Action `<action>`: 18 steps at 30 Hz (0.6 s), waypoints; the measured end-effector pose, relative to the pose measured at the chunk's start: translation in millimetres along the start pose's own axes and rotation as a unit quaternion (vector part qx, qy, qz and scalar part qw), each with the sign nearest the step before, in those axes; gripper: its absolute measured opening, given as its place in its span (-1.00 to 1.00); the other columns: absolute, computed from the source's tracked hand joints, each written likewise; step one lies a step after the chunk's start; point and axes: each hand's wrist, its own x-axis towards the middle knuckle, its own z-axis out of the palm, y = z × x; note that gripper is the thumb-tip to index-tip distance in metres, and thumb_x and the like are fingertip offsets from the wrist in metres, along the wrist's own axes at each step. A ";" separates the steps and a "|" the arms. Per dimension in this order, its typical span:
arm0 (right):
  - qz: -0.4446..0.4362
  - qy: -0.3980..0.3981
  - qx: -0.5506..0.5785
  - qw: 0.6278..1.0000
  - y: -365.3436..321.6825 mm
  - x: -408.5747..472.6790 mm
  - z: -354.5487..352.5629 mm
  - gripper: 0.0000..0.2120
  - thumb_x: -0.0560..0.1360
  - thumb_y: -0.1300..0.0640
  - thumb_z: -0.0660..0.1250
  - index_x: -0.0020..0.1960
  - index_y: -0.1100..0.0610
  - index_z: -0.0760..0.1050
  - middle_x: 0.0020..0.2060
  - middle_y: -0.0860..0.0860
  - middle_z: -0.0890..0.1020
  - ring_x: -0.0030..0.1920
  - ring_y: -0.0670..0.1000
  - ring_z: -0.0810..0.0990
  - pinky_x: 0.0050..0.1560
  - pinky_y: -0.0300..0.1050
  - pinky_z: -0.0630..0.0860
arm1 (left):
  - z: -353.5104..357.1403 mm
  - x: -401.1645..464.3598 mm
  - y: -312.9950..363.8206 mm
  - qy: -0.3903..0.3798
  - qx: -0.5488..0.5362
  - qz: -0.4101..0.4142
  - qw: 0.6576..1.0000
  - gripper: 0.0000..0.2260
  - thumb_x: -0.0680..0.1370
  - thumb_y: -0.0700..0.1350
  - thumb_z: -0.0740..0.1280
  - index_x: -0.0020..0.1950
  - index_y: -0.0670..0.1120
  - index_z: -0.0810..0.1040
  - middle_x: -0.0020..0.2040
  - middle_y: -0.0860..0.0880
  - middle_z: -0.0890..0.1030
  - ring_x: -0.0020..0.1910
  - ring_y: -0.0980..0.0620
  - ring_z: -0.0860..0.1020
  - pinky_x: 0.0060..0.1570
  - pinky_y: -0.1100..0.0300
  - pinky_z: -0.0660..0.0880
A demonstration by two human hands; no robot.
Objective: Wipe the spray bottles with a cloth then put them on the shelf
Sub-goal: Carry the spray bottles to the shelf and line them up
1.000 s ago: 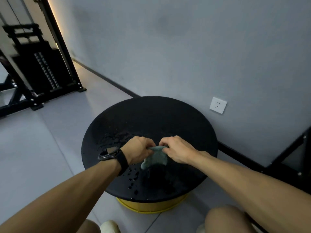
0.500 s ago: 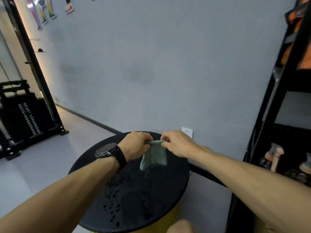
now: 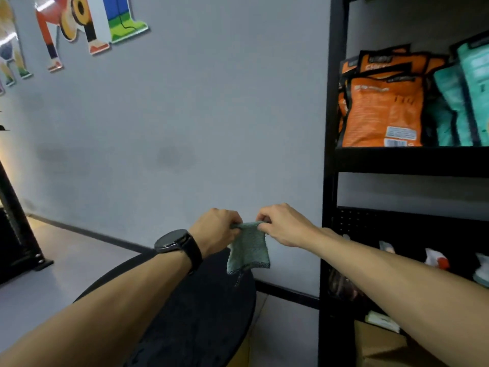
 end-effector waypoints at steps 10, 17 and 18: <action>0.078 0.049 -0.036 0.995 61.9 -69.4 -60.0 -0.87 0.58 0.10 0.30 0.06 0.09 0.60 -0.03 -0.01 0.64 -0.17 -0.08 0.53 -0.16 -0.17 0.40 | 18.4 27.0 96.2 -0.030 -0.012 0.078 0.996 -0.79 0.60 0.04 0.34 0.15 -0.02 0.64 0.05 -0.02 0.71 0.04 -0.03 0.62 0.08 0.05 0.55; 0.162 0.078 -0.058 0.982 107.4 -135.0 -101.3 -0.90 0.57 0.10 0.32 0.00 0.04 0.61 -0.17 -0.04 0.65 -0.21 -0.07 0.58 -0.15 -0.11 0.51 | 36.0 36.5 182.6 -0.059 -0.037 0.168 0.983 -0.78 0.61 0.05 0.33 0.16 -0.02 0.63 0.07 -0.03 0.68 0.06 -0.05 0.61 0.07 0.07 0.55; 0.173 0.079 -0.063 0.980 113.3 -144.7 -106.9 -0.90 0.57 0.10 0.32 0.00 0.04 0.61 -0.16 -0.04 0.66 -0.20 -0.08 0.60 -0.13 -0.10 0.54 | 38.1 36.7 194.4 -0.060 -0.041 0.182 0.981 -0.79 0.61 0.05 0.33 0.15 -0.02 0.63 0.05 -0.04 0.69 0.05 -0.05 0.61 0.06 0.07 0.55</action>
